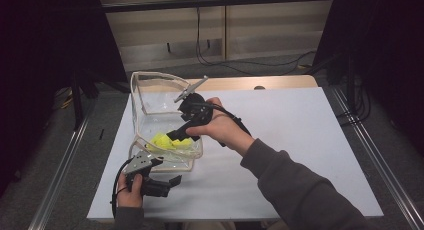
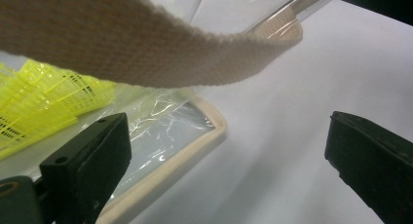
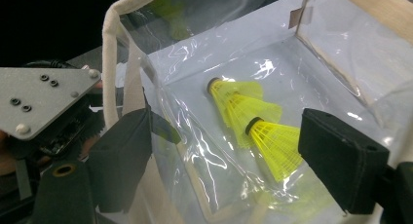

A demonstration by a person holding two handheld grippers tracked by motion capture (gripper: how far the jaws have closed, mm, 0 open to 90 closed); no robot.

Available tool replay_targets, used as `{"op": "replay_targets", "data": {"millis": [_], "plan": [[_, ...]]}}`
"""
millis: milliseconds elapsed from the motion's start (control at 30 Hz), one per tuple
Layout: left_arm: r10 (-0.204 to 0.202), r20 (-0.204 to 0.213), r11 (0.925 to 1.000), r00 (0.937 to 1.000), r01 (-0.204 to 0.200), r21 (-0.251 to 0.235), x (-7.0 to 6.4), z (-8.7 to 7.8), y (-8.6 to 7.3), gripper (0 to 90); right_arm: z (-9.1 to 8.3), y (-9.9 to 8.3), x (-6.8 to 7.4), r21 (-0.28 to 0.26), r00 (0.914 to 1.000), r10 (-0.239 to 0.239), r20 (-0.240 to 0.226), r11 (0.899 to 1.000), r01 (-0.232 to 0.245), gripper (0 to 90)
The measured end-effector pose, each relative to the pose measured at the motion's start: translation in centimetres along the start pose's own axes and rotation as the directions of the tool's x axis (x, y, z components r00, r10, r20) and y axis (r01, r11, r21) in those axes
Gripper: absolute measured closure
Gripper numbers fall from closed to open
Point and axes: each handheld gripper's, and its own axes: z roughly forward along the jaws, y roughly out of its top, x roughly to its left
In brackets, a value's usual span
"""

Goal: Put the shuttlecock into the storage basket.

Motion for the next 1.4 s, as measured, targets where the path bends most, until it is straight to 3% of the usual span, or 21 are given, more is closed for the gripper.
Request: {"op": "replay_targets", "data": {"millis": [300, 600, 1033, 1400], "plan": [[-0.010, -0.010, 0.9999, 0.9999, 0.010, -0.010, 0.0, -0.2, -0.1, 3.0, -3.0, -1.9, -0.9, -0.046, 0.9999, 0.014, -0.010, 0.999, -0.014, 19.3], [-0.005, -0.010, 1.0000, 0.9999, 0.005, -0.002, -0.1, -0.1, -0.1, 3.0, -5.5, -5.0, -2.0, -0.082, 0.9997, 0.021, -0.013, 0.996, -0.022, 18.6], [-0.004, -0.014, 1.0000, 0.9999, 0.004, -0.002, -0.1, -0.1, -0.1, 3.0, -7.4, -8.8, -3.5, -0.116, 0.9999, 0.016, -0.004, 0.993, -0.017, 16.6], [-0.002, -0.015, 1.0000, 0.9999, 0.003, 0.001, -0.1, -0.1, 0.0, 3.0, -8.4, -12.2, -4.8, -0.129, 0.9987, 0.050, 0.007, 0.990, -0.049, 15.6]]}}
